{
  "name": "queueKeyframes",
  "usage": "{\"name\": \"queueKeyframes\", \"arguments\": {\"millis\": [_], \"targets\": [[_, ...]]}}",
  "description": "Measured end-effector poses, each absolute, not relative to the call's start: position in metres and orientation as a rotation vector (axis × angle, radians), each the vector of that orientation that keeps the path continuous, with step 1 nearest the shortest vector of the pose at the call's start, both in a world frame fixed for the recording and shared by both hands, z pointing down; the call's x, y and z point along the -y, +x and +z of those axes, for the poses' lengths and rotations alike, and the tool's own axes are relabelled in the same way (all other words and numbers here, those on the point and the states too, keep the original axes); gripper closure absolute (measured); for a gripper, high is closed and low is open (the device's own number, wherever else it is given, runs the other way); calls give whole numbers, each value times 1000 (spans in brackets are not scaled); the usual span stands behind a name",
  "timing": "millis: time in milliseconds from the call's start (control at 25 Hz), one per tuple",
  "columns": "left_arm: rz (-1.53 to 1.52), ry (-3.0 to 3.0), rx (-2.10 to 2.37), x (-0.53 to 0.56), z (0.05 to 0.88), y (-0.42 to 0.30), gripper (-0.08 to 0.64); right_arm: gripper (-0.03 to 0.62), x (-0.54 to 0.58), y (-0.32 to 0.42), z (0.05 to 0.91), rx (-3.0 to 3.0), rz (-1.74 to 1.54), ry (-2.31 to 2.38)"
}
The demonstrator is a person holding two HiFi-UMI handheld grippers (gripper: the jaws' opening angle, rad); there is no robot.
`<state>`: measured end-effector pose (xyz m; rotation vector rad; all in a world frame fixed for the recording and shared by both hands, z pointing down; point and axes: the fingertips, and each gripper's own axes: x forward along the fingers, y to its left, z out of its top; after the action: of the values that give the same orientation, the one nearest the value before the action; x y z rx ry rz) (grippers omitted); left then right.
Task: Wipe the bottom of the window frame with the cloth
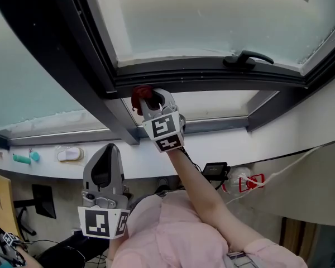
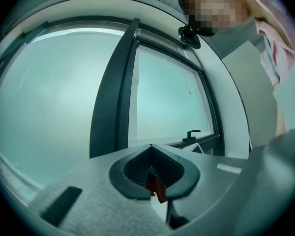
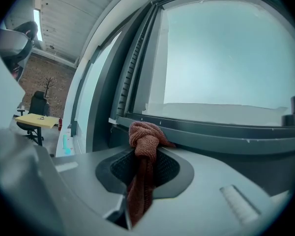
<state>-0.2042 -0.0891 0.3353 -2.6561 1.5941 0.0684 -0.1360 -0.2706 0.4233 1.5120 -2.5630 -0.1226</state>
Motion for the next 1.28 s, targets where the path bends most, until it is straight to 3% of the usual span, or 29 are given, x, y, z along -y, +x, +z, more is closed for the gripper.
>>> {"name": "queueKeyframes", "arguments": {"millis": [1280], "targets": [[85, -2721, -1470, 93, 332, -151, 566, 523, 263, -26, 424, 2425, -101, 1703]]}}
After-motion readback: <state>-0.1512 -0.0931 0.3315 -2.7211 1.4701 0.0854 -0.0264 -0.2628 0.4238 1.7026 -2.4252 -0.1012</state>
